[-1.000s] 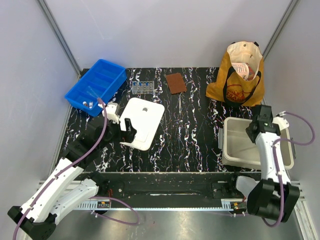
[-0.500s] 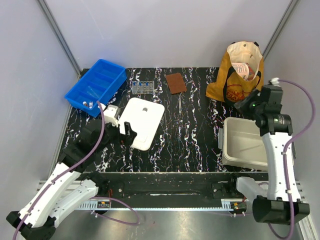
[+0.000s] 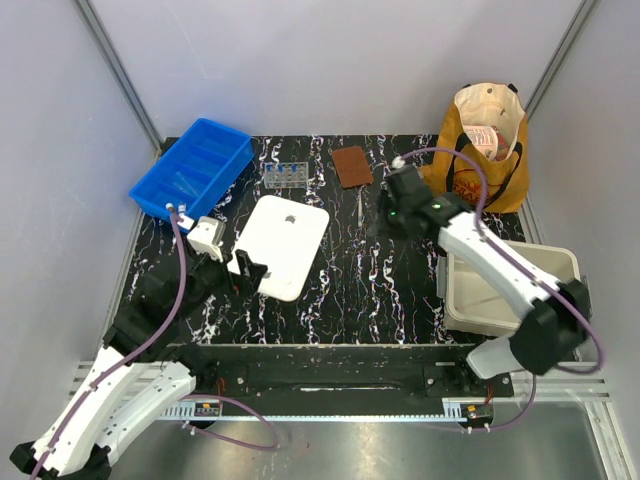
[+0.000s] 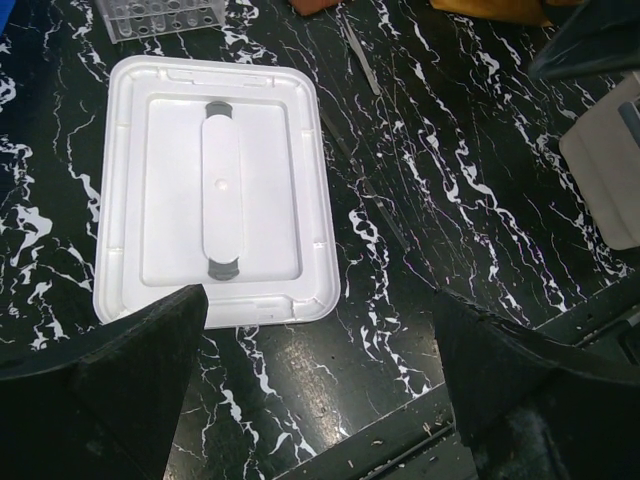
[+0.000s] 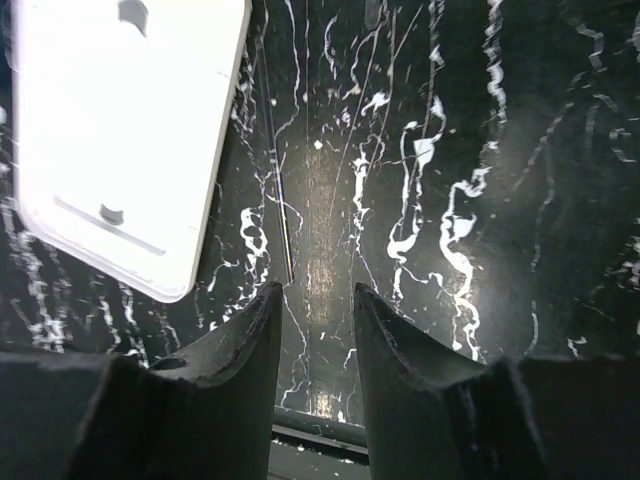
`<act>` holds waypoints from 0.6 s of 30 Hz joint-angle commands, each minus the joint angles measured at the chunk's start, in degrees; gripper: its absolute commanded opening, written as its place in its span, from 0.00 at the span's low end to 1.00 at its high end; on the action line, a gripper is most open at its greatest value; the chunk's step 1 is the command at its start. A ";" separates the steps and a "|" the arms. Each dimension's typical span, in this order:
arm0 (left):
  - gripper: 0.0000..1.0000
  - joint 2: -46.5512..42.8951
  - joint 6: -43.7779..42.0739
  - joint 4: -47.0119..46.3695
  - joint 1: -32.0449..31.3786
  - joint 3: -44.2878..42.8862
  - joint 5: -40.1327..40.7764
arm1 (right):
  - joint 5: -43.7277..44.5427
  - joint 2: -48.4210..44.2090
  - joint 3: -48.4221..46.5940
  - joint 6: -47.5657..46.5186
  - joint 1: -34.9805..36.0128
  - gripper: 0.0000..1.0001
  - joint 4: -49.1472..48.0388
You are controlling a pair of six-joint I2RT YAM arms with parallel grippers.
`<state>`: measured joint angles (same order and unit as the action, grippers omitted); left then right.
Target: Organize the chemistry lab equipment
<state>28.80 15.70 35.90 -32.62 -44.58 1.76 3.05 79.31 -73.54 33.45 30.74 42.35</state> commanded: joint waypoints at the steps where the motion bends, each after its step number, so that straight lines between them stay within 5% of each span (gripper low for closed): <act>1: 0.99 -1.11 0.12 -2.42 -0.16 -0.25 4.38 | 4.86 8.21 -3.54 0.65 4.41 0.40 -5.52; 18: 0.99 -5.24 0.99 -1.18 -0.16 -0.60 10.90 | 6.53 36.61 -15.40 -3.48 12.06 0.39 -12.11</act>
<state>24.60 16.45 36.40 -32.62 -44.58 9.76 8.80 114.19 -85.89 31.29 41.28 32.95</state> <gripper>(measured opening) 0.988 0.401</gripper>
